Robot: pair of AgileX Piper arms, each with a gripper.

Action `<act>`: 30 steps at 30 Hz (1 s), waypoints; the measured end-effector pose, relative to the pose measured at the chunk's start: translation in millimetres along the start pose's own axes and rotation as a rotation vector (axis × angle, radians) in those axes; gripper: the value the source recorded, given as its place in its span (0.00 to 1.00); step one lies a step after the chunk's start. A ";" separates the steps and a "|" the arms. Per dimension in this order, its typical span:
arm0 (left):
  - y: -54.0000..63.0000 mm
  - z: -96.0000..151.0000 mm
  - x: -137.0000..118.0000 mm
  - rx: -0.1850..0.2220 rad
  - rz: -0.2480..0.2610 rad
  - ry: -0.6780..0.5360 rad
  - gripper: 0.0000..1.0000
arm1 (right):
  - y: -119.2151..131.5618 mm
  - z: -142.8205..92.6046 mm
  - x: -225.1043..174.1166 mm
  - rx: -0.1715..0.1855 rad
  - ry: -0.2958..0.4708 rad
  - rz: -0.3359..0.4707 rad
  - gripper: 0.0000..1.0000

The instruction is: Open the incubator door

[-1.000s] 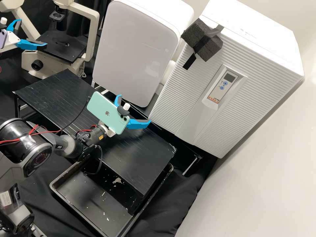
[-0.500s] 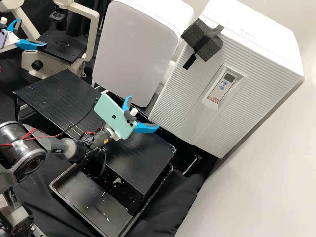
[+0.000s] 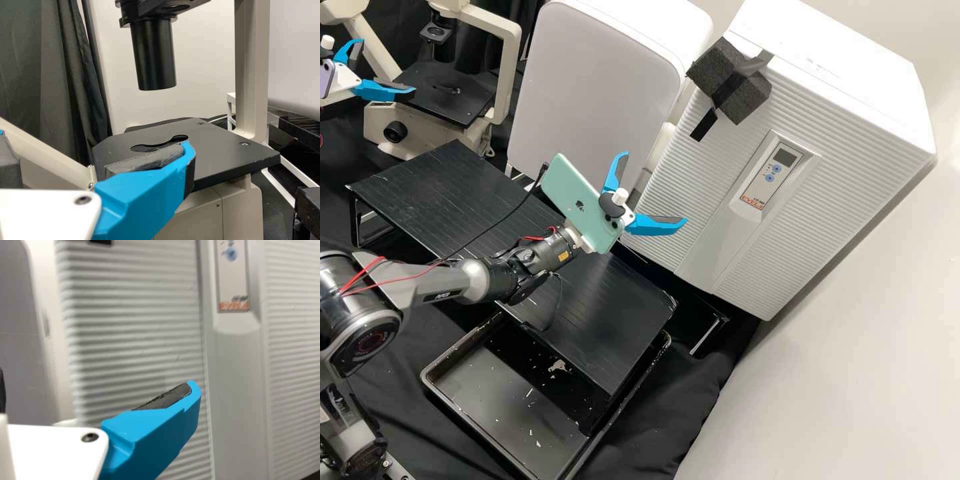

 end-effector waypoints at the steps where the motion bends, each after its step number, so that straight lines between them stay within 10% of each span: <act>1: 0.0 0.0 0.0 0.000 0.000 0.000 1.00 | 2.4 -1.3 2.2 0.005 -0.008 0.012 1.00; 10: 0.0 0.0 0.0 0.000 0.000 0.000 1.00 | 16.6 -21.9 17.6 -0.035 -0.098 0.133 1.00; 22: 0.0 0.0 0.0 0.000 0.000 0.000 1.00 | 10.2 -79.0 2.4 -0.127 0.005 0.200 1.00; 30: 0.0 0.0 0.0 0.000 0.000 0.000 1.00 | 0.7 -74.8 13.7 -0.173 -0.038 0.210 1.00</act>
